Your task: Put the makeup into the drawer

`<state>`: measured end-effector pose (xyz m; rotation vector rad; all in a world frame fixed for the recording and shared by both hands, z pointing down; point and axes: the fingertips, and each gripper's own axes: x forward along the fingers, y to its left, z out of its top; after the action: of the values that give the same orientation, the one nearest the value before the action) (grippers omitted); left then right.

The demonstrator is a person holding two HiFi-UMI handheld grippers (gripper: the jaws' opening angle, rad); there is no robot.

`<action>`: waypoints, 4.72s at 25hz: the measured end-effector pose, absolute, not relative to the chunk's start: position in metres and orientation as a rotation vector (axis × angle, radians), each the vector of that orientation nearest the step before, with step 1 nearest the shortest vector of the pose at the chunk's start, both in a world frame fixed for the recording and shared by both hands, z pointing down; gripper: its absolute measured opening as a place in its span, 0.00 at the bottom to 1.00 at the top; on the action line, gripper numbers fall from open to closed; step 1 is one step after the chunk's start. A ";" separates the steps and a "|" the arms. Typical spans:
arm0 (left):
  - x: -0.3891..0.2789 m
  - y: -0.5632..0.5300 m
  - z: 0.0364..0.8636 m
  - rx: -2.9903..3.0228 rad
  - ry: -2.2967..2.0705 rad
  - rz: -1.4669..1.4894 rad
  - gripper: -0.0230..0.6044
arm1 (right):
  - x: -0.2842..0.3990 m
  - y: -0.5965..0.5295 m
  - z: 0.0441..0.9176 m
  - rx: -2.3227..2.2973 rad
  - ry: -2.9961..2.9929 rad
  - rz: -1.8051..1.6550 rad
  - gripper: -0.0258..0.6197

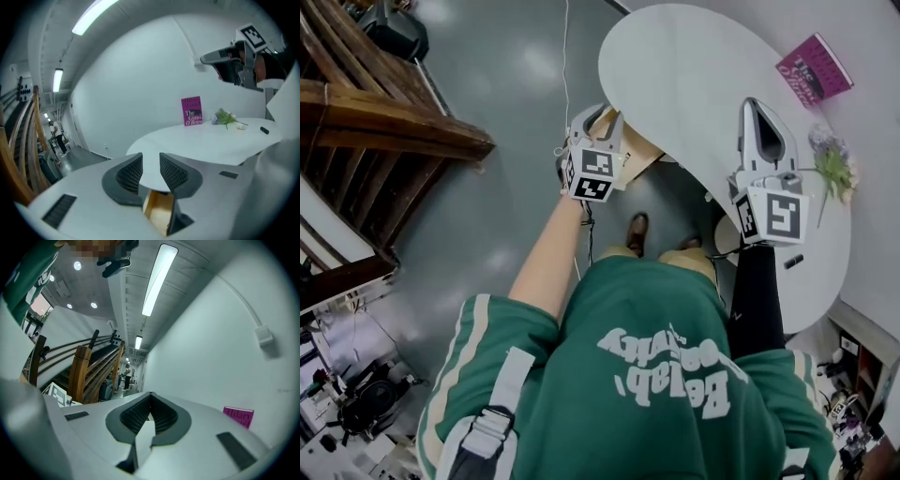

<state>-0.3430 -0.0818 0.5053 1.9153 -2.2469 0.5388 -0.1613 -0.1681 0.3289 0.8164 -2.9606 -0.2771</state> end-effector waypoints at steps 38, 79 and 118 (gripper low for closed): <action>0.018 -0.248 0.298 2.757 -1.849 0.075 0.26 | 0.204 -0.246 0.286 1.612 -2.644 -0.353 0.05; 0.205 -0.301 0.631 2.175 -1.287 0.630 0.42 | 0.397 -0.244 0.348 1.884 -2.381 -0.146 0.05; 0.108 -0.278 0.305 2.717 -1.828 0.114 0.22 | 0.258 -0.275 0.307 1.579 -2.642 -0.329 0.05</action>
<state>0.1076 -0.2785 0.3050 2.7172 -1.8283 0.1143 0.2576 -0.2747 0.3067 1.5789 -2.6421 -0.3287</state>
